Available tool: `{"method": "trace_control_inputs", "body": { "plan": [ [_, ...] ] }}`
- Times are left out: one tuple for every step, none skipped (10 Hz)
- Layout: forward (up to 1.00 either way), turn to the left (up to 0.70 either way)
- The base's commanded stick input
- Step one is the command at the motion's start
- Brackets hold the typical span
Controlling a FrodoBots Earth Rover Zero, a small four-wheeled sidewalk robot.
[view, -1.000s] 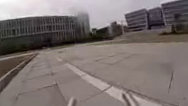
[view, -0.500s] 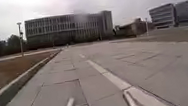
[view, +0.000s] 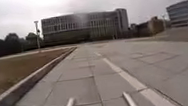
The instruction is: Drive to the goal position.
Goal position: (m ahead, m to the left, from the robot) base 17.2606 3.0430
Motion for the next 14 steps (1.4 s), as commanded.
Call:
{"method": "trace_control_inputs", "body": {
  "plan": [
    [0.70, 0.00],
    [0.70, 0.00],
    [0.70, 0.00],
    [0.70, 0.00],
    [0.70, 0.00],
    [0.70, 0.00],
    [0.70, 0.00],
    [0.70, 0.00],
    [0.70, 0.00],
    [0.70, 0.00],
    [0.70, 0.00],
    [0.70, 0.00],
    [0.70, 0.00],
    [0.70, 0.00]
  ]
}}
